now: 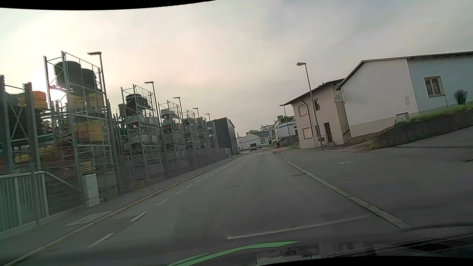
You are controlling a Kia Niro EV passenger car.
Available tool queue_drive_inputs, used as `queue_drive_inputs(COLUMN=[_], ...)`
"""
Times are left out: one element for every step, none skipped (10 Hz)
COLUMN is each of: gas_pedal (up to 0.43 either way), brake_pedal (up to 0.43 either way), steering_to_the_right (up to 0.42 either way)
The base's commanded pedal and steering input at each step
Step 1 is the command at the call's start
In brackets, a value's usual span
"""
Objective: Follow the waypoints while adhering to traffic rules and regulations
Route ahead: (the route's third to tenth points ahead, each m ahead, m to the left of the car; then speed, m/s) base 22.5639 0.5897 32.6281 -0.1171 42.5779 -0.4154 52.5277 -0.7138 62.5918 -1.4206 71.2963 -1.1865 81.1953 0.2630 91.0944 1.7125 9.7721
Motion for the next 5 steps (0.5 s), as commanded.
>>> queue_drive_inputs(gas_pedal=[0.150, 0.150, 0.150, 0.150, 0.150], brake_pedal=[0.000, 0.000, 0.000, 0.000, 0.000], steering_to_the_right=[0.014, 0.012, 0.009, 0.007, 0.006])
